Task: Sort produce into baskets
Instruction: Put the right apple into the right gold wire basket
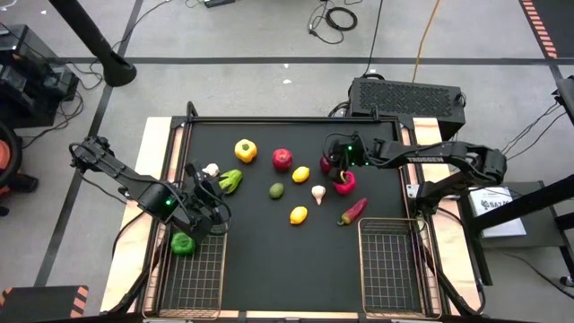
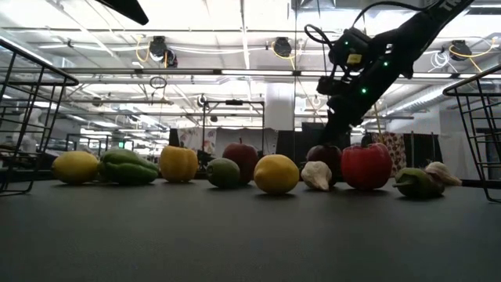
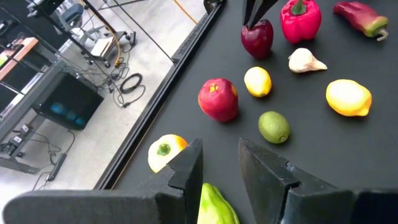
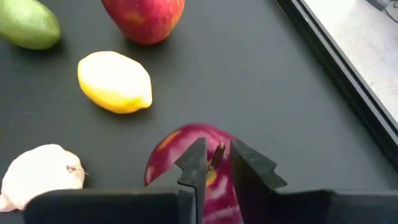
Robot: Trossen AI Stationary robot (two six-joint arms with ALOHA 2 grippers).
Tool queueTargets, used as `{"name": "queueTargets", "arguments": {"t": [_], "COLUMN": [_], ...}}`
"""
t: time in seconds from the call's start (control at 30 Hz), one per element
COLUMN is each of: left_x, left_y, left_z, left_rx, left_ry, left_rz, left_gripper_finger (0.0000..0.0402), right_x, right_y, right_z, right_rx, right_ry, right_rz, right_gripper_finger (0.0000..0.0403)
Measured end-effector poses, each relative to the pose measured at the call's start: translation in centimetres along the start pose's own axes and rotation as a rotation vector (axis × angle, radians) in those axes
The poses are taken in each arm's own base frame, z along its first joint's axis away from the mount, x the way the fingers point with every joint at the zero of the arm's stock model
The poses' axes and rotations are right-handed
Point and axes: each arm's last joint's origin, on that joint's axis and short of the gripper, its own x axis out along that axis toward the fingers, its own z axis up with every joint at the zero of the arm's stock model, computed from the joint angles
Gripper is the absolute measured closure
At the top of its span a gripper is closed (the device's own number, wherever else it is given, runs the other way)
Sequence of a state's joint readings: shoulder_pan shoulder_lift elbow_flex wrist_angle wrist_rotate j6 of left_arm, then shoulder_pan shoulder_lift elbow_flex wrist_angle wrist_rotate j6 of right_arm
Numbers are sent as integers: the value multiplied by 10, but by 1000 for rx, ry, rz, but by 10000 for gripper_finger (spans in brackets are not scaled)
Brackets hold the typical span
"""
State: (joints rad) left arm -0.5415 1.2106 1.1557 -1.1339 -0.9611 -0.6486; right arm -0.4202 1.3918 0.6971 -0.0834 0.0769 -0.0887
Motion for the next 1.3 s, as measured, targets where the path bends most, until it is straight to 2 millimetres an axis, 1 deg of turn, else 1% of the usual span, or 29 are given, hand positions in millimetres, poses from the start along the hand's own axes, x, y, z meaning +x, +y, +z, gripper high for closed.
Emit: {"name": "queueTargets", "arguments": {"t": [0.13, 0.3, 0.53, 0.63, 0.77, 0.93, 1.1, 1.2, 1.3], "left_x": [0, 0, 0, 0, 0, 0, 0, 0, 0], "left_y": [0, 0, 0, 0, 0, 0, 0, 0, 0], "left_z": [0, 0, 0, 0, 0, 0, 0, 0, 0], "left_rx": [0, 0, 1, 1, 1, 1, 1, 1, 1], "left_ry": [0, 0, 0, 0, 0, 0, 0, 0, 0], "left_rz": [0, 0, 0, 0, 0, 0, 0, 0, 0], "left_gripper_finger": [290, 290, 290, 290, 290, 290, 290, 290, 290], "right_x": [2, 2, 0, -9, -27, -48, -70, -74, -71], "right_y": [0, 0, 1, 3, 3, 0, 3, 3, 4], "right_z": [0, -1, 0, 3, 15, 22, 30, 29, 24], "right_rx": [2, 1, 1, 18, 32, 67, 73, 90, 93], "right_ry": [3, 7, 5, -12, -51, -80, -131, -130, -71], "right_rz": [1, 2, 6, 13, 17, 14, 29, 33, 35], "right_gripper_finger": [352, 395, 400, 402, 402, 403, 402, 402, 402]}}
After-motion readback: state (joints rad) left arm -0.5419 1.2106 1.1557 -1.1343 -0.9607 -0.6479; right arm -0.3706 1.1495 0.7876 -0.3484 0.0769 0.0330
